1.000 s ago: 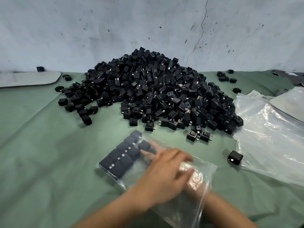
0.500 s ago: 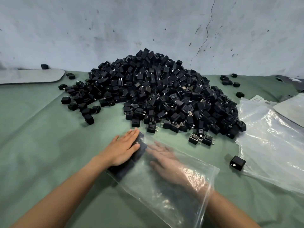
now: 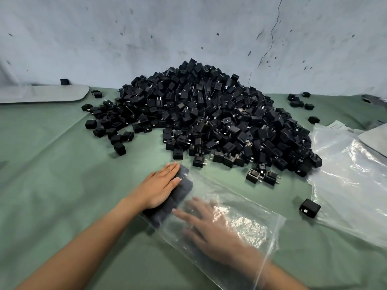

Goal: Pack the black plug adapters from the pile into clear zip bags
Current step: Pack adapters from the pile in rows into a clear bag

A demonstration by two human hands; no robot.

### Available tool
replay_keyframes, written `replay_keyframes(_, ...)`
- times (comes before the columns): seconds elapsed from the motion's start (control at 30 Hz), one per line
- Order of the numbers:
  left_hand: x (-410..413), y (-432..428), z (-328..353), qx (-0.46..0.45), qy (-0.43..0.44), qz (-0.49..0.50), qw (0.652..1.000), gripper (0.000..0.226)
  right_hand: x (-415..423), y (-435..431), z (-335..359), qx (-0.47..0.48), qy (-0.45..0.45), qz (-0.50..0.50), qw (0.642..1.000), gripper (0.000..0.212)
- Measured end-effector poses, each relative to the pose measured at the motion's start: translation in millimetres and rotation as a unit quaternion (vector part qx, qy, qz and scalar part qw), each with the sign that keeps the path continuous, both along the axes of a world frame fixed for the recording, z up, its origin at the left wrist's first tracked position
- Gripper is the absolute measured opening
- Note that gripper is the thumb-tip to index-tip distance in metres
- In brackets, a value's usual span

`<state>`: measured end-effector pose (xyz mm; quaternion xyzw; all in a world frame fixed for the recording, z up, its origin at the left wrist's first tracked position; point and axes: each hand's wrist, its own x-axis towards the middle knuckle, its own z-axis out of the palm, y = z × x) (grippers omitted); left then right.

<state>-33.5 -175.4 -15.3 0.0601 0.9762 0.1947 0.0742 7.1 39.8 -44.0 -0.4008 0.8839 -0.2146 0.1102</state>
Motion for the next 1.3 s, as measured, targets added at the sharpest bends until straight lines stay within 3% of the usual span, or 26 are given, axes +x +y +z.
replay_keyframes(0.2, 2, 1, -2, 0.008, 0.010, -0.002, 1.000, 0.055, -11, -1, -20, -0.035, -0.066, -0.031, 0.997, 0.050)
replay_keyframes(0.4, 1, 0, -5, -0.026, 0.014, -0.005, 1.000, 0.057, -14, -4, -11, 0.001, -0.006, -0.064, 0.998, 0.059)
replay_keyframes(0.6, 2, 1, -4, -0.025, 0.004, -0.004, 1.000, 0.057, -1, -3, -6, -0.014, -0.093, -0.039, 0.995, 0.052)
replay_keyframes(0.87, -3, -3, 4, 0.154, -0.046, 0.028, 0.987, 0.050, -1, -16, 11, 0.053, 0.021, -0.052, 0.997, 0.052)
replay_keyframes(1.0, -2, -5, 12, 0.268, -0.095, 0.065, 0.957, 0.053, -4, -18, 6, 0.039, 0.038, -0.059, 0.997, 0.047)
replay_keyframes(1.2, -1, -8, 12, 0.252, -0.123, 0.061, 0.958, 0.057, -13, -11, -4, 0.019, 0.056, -0.049, 0.997, 0.043)
replay_keyframes(1.3, -1, -6, 13, 0.254, -0.122, 0.050, 0.958, 0.056, -17, -15, -3, -0.012, 0.079, -0.043, 0.996, 0.053)
